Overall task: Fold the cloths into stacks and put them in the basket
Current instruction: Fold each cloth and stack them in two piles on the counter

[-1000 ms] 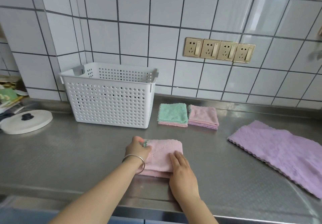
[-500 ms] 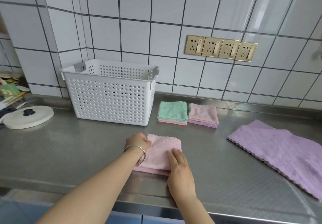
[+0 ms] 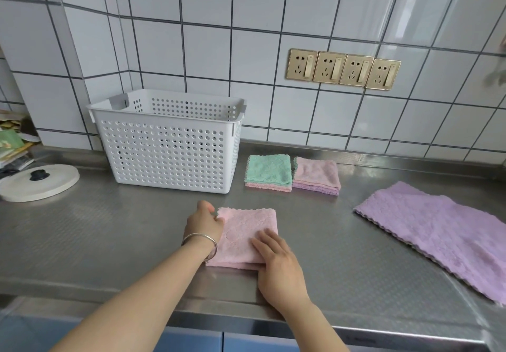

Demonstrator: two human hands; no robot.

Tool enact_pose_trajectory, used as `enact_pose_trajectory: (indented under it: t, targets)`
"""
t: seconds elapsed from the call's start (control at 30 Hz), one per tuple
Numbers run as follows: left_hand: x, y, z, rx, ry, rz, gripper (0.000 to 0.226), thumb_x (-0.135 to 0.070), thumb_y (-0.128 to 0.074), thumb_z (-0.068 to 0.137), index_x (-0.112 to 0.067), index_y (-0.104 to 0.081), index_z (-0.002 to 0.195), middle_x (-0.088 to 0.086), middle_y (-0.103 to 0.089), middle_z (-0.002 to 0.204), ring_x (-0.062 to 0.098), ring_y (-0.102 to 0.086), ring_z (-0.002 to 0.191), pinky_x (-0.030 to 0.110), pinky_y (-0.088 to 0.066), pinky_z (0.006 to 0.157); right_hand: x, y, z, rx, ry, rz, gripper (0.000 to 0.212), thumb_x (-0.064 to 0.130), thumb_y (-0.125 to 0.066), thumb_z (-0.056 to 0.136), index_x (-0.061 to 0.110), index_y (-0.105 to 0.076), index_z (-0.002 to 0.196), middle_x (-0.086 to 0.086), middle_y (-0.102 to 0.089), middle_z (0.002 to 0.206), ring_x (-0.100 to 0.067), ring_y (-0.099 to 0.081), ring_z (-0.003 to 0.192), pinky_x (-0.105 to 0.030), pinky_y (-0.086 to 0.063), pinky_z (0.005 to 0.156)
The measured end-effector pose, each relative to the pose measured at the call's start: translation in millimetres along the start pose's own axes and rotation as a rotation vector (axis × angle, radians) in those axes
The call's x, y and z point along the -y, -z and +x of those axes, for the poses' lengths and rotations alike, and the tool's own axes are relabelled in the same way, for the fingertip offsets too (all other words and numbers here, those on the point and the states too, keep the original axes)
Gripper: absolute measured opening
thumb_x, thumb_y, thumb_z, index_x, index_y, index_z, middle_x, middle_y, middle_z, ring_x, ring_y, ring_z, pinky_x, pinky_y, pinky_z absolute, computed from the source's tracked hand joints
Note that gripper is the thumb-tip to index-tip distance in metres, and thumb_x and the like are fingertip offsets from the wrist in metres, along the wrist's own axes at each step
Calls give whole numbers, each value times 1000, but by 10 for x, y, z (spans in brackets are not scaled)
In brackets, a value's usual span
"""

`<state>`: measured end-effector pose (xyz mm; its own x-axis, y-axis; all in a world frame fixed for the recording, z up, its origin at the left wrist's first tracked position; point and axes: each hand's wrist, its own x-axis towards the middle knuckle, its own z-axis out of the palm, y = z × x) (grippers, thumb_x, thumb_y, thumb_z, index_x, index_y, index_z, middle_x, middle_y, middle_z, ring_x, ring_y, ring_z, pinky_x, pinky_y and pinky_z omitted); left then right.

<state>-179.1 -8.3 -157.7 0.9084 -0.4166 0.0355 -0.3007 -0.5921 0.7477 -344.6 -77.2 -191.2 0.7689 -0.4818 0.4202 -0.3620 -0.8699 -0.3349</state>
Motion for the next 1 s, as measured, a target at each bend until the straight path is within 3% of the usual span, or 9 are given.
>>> enact_pose_trajectory:
  t: [0.07, 0.2, 0.3, 0.47, 0.6, 0.7, 0.8, 0.9, 1.0]
  targets:
    - [-15, -5, -73, -6, -148, 181, 44, -22, -55, 86, -16, -43, 128, 9, -49, 133, 31, -49, 119, 36, -43, 97, 4, 71, 0, 9, -56, 68, 72, 30, -20, 64, 23, -61, 122, 6, -54, 136, -15, -43, 132, -33, -31, 113]
    - [-131, -27, -238, 154, -468, 586, 54, -37, -36, 94, -24, -25, 145, -7, -10, 158, 18, -8, 146, 44, -15, 116, 34, 230, 254, 117, -137, 115, 92, 47, -1, 61, 23, -45, 137, -1, -32, 152, -15, -23, 142, -31, -17, 116]
    - [-63, -95, -291, 342, -478, 758, 60, -44, -23, 97, -19, -10, 150, -6, -1, 159, 14, 6, 147, 48, 3, 117, 12, 166, 369, 313, -102, -44, 93, 51, 10, 64, 24, -25, 146, 4, -7, 159, -12, -1, 146, -39, -7, 117]
    - [34, -94, -209, 445, -428, 703, 64, -47, -24, 97, -19, -1, 150, -2, 10, 159, 15, 12, 146, 44, 3, 119, 21, 51, 378, 490, -162, -147, 81, 52, 7, 76, 23, -8, 150, 3, 5, 159, -13, 10, 146, -45, 0, 117]
    - [71, -3, -231, 233, -303, 508, 70, -53, -42, 83, -17, -30, 142, 4, -24, 153, 20, -21, 141, 35, -23, 113, 15, 196, 393, 370, -308, 63, 53, 29, -41, 92, 20, -31, 144, -1, -26, 153, -20, -25, 139, -34, -26, 111]
    - [116, 142, -233, 14, -127, 445, 65, -62, -51, 68, -18, -55, 116, 5, -46, 126, 26, -39, 119, 32, -37, 99, -79, 339, 362, 181, -569, 25, 42, 29, -46, 88, 18, -50, 128, -3, -46, 131, -23, -38, 123, -30, -36, 98]
    - [122, 141, -260, 59, -72, 608, 57, -61, -49, 76, -20, -61, 113, 3, -48, 123, 26, -40, 116, 31, -36, 98, -68, 348, 319, 351, -653, -42, 41, 36, -39, 87, 12, -65, 108, -7, -51, 119, -28, -41, 115, -33, -40, 94]
    - [50, 70, -286, 82, -71, 586, 38, -49, -47, 82, -17, -62, 99, 7, -55, 118, 30, -48, 111, 32, -40, 89, -43, 270, 290, 364, -658, 68, 27, 29, -39, 87, 14, -52, 68, -10, -54, 98, -29, -48, 96, -30, -41, 75]
    - [-23, 25, -292, 122, -40, 279, 27, -38, -52, 85, -15, -44, 74, 14, -62, 95, 34, -57, 93, 31, -38, 68, -102, 294, 304, 275, -702, 296, 26, 25, -42, 84, 20, -32, 60, -1, -48, 74, -24, -50, 69, -26, -33, 49]
